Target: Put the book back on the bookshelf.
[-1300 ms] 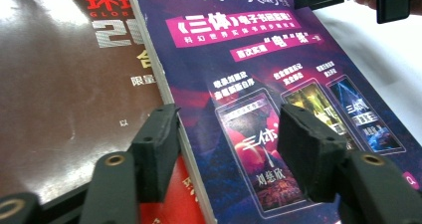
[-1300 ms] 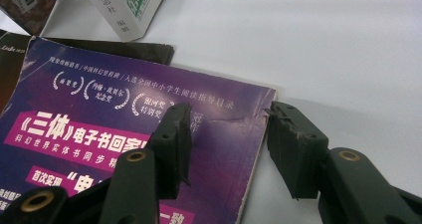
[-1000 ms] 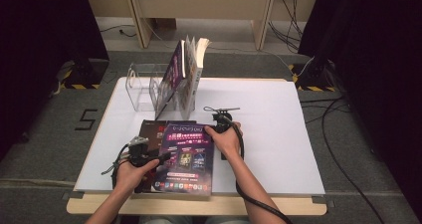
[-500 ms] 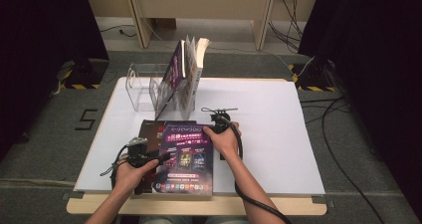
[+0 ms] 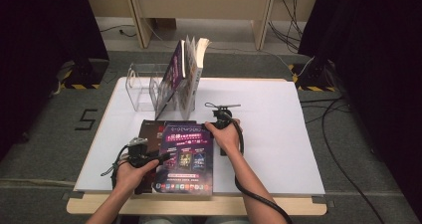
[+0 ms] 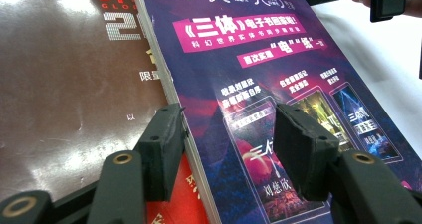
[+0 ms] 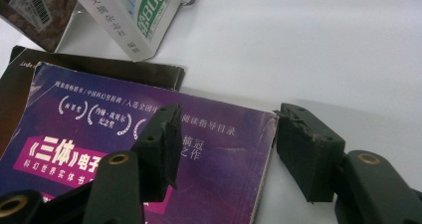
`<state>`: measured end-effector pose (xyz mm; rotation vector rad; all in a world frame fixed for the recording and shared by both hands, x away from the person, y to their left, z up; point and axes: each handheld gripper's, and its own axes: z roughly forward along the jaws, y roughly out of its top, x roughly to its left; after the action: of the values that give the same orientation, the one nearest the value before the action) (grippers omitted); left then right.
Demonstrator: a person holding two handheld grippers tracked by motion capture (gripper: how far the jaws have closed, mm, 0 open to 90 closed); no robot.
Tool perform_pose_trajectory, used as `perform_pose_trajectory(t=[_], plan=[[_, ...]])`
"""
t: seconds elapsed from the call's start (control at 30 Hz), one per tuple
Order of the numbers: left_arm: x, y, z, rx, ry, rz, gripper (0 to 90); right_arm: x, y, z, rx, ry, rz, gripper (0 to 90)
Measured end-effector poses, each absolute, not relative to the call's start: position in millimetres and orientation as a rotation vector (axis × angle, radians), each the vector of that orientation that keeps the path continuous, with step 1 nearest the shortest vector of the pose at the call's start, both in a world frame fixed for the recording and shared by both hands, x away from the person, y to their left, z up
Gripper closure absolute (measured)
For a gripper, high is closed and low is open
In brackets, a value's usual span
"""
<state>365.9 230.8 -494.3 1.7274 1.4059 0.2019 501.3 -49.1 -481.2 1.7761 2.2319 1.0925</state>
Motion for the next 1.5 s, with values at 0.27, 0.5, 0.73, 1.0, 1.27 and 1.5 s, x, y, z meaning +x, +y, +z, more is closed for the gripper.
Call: perform_pose_trajectory(t=[0.27,0.5,0.73,1.0,1.27,1.5], plan=[[365,230,-495,1.733,1.397,0.209,44.0,508,-53,-482,1.746,2.236,1.116,42.8],[365,229,-495,1.741,1.393,0.222,44.5,507,-55,-485,1.704,2.257,1.143,46.7],[365,232,-496,1.709,1.415,0.199,46.7,502,-56,-485,1.714,2.248,1.141,47.7],[367,233,-495,1.694,1.432,0.178,47.0,494,-55,-480,1.795,2.277,1.11,47.3],[369,233,-493,1.687,1.456,0.164,48.1,492,-55,-482,1.796,2.235,1.113,52.1],[370,234,-494,1.671,1.466,0.157,47.2,488,-53,-482,1.773,2.269,1.108,52.1]])
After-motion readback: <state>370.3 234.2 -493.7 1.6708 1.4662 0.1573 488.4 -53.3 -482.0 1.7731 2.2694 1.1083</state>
